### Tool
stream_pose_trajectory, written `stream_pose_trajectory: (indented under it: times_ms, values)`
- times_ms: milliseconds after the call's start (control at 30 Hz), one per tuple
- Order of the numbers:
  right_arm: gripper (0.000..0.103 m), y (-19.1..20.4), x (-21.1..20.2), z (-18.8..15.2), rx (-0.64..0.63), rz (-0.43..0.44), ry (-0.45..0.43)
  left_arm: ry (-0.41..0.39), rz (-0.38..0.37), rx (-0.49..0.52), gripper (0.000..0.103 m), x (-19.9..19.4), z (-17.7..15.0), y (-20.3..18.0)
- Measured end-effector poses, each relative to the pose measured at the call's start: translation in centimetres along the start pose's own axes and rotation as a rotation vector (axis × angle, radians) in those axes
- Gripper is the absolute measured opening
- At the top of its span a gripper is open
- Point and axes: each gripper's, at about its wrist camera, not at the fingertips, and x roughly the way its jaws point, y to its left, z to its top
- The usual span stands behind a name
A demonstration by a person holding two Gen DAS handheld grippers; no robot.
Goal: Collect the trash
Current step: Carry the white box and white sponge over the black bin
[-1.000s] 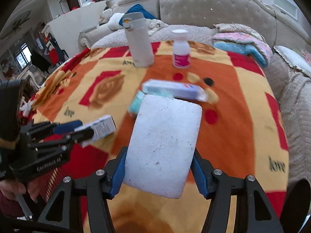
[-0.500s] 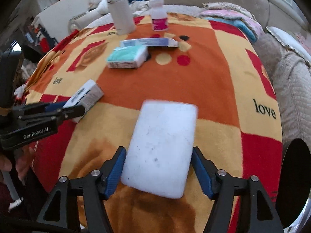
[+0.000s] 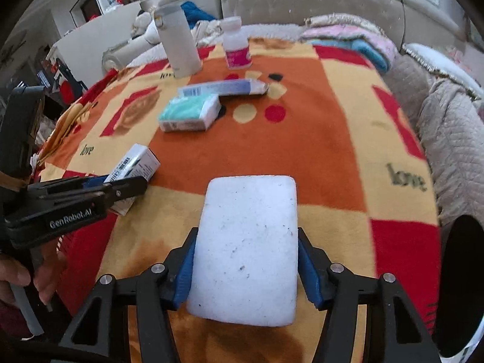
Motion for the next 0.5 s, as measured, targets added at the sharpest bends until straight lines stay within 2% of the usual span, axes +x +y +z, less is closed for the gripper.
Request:
stream_pose_trajectory:
  times_ms: [167,500]
  values:
    - [0.058,-1.5,-1.9,-0.3,0.027,0.000,-0.029,-0.017,-0.019,0.034,0.028,-0.7,0.3,-2.6]
    - [0.058,-6.5,-5.3,-1.4,0.100,-0.062,-0.066,-0.037,-0.054,0.132,0.028,-1.2,0.1,-9.2]
